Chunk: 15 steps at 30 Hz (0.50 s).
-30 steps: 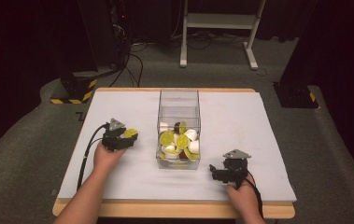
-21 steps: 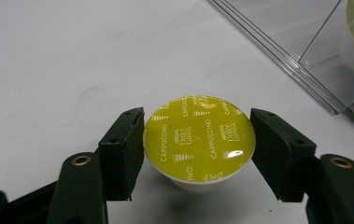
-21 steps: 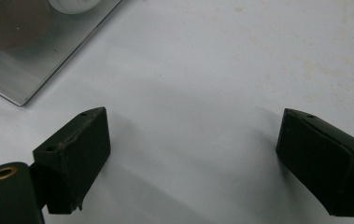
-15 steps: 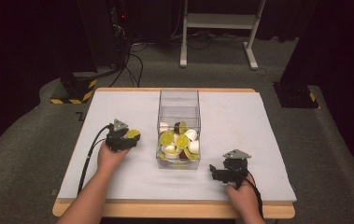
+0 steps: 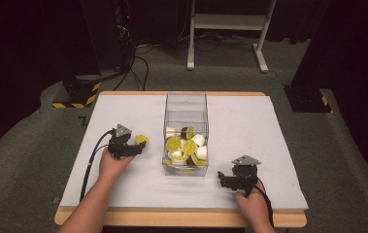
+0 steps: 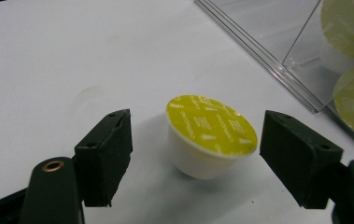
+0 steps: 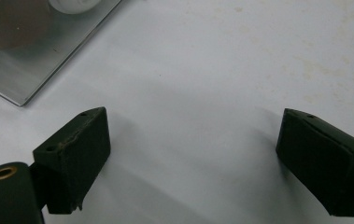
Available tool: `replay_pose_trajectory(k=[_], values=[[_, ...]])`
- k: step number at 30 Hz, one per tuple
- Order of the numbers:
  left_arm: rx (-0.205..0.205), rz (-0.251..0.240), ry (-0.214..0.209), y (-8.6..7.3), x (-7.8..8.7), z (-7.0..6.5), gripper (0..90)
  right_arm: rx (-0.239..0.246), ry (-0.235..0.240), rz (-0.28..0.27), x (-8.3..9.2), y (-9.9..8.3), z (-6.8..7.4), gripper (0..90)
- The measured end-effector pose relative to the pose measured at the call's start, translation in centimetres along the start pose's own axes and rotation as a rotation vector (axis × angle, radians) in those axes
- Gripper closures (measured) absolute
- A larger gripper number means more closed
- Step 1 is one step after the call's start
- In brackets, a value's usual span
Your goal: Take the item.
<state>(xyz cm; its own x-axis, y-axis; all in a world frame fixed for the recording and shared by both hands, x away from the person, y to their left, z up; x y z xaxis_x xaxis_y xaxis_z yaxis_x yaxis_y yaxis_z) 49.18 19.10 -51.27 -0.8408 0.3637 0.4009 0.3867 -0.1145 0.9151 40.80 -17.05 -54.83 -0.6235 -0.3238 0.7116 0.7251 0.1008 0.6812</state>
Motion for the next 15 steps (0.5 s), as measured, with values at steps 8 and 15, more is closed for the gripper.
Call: replay_pose_trajectory(k=[8, 15], values=[[0.021, -0.02, -0.022, -0.1, 2.2, 0.6, 28.4, 0.0, 0.0, 0.0, 0.0, 0.0, 0.0, 10.0], [0.038, -0.014, -0.051, -1.2, 4.3, 1.4, 31.3, 0.0, 0.0, 0.0, 0.0, 0.0, 0.0, 10.0]])
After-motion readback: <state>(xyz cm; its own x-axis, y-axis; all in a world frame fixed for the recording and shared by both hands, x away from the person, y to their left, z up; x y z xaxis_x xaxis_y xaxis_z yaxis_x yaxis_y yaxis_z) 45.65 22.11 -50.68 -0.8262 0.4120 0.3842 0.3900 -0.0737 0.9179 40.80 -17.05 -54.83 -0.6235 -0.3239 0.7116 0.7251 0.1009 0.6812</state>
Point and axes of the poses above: each handheld gripper's, and its own axes: x roughly backward along the jaws, y roughly out of its top, z roughly to its left, the point moved 6 cm from there along -x, roughly forward along the jaws, and after that the axes turned 15 degrees about -x, right-handed, at the moved point
